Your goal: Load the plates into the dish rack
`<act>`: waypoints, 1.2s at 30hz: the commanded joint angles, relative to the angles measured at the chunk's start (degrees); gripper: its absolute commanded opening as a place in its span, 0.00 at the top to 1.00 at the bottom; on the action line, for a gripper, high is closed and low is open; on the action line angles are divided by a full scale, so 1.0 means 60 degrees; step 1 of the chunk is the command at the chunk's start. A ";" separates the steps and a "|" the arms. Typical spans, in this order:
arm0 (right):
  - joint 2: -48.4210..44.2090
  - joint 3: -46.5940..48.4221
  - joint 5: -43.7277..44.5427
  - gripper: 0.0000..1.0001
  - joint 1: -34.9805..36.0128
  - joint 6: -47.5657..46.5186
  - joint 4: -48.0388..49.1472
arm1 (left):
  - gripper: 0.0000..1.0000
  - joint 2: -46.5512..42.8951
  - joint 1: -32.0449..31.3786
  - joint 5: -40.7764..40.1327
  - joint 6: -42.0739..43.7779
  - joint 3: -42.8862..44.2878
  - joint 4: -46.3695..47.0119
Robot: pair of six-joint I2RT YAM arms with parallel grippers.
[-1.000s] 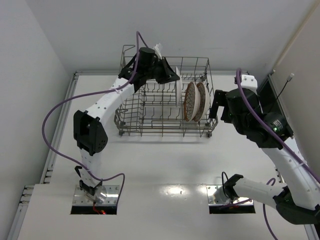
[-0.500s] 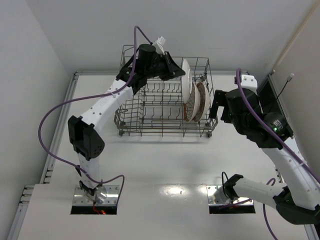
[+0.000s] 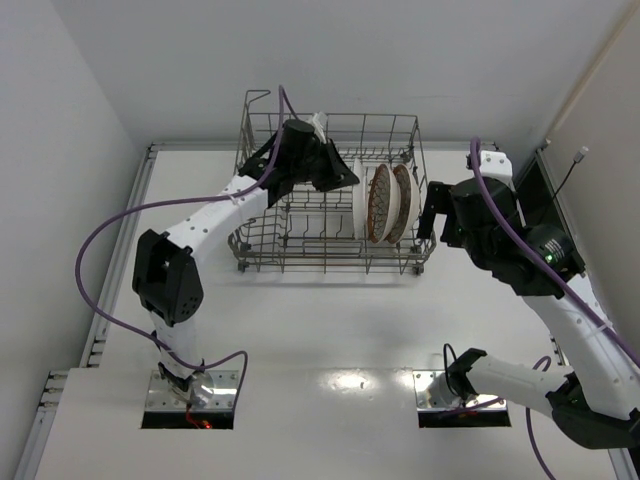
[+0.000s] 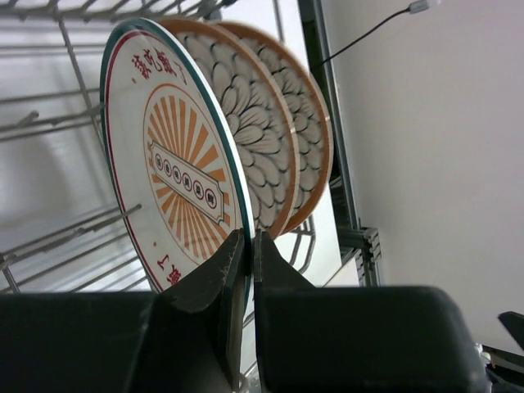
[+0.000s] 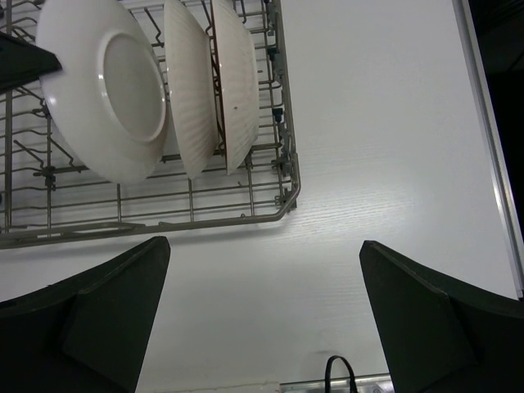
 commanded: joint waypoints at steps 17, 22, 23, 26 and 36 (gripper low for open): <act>-0.0153 -0.0037 0.0048 0.00 -0.0033 0.0045 -0.0102 | 1.00 0.0223 -0.0374 0.0310 -0.0140 0.0296 0.1404; -0.0154 -0.0037 0.0048 0.00 -0.0033 0.0045 -0.0190 | 1.00 0.0765 -0.0375 0.0135 -0.0140 0.0986 0.0950; -0.0154 -0.0037 0.0048 0.00 -0.0033 0.0045 -0.0277 | 1.00 0.0925 -0.0375 0.0033 -0.0039 0.1074 0.0949; -0.0154 -0.0037 0.0048 0.00 -0.0033 0.0045 -0.0277 | 1.00 0.1174 -0.0375 0.0032 -0.0037 0.1178 0.0627; -0.0242 -0.0037 0.0136 0.00 -0.0033 0.0045 -0.0453 | 0.99 0.1087 -0.0375 -0.0232 -0.0037 0.0694 0.0290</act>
